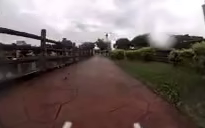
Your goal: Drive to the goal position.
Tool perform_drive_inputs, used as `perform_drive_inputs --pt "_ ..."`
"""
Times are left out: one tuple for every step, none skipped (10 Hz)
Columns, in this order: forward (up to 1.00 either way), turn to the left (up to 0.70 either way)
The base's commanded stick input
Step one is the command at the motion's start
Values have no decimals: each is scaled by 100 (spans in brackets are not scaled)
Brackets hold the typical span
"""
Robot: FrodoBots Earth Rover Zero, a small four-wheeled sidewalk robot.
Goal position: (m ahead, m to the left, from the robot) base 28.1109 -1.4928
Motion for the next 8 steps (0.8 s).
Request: perform_drive_inputs --pt "50 0" --pt "50 0" --pt "50 0" --pt "50 0" --pt "50 30" --pt "50 50" --pt "50 50" --pt "50 50"
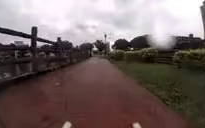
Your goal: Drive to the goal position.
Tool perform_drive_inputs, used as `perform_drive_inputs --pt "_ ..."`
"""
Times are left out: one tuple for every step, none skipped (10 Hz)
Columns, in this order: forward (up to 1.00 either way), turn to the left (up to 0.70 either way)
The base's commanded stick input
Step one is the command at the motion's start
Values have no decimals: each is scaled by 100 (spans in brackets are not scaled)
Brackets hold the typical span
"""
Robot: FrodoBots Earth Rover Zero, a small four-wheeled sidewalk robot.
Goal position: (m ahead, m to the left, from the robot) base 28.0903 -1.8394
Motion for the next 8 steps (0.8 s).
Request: perform_drive_inputs --pt "50 50" --pt "50 5" --pt "50 0" --pt "50 0" --pt "50 0" --pt "50 0" --pt "50 0" --pt "50 0"
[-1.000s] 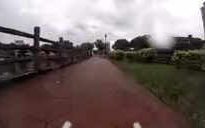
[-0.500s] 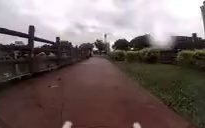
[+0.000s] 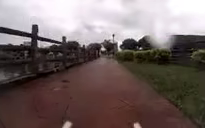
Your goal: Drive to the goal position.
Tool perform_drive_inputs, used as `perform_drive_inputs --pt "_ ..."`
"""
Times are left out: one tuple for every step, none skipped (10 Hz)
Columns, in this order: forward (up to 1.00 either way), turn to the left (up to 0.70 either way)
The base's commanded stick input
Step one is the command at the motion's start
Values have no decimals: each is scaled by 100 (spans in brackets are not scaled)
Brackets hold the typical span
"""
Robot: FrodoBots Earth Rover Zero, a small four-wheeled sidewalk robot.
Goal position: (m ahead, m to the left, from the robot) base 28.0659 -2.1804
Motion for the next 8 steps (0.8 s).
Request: perform_drive_inputs --pt "50 0" --pt "50 0" --pt "50 0" --pt "50 0" --pt "50 0" --pt "50 0" --pt "50 0" --pt "50 0"
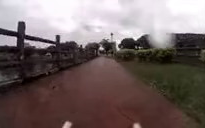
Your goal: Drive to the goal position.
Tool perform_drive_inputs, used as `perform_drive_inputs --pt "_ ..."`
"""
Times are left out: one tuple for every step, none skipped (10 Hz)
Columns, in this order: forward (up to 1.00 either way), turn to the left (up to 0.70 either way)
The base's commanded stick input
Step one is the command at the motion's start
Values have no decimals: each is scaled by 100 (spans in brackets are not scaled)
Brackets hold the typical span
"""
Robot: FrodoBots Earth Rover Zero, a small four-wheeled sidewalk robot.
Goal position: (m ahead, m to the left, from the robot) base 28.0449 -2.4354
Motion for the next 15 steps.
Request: perform_drive_inputs --pt "50 0" --pt "50 0" --pt "50 0" --pt "50 0" --pt "50 0" --pt "50 0" --pt "50 0" --pt "50 0" --pt "50 0" --pt "50 0" --pt "50 0" --pt "50 0" --pt "50 0" --pt "50 0" --pt "50 0"
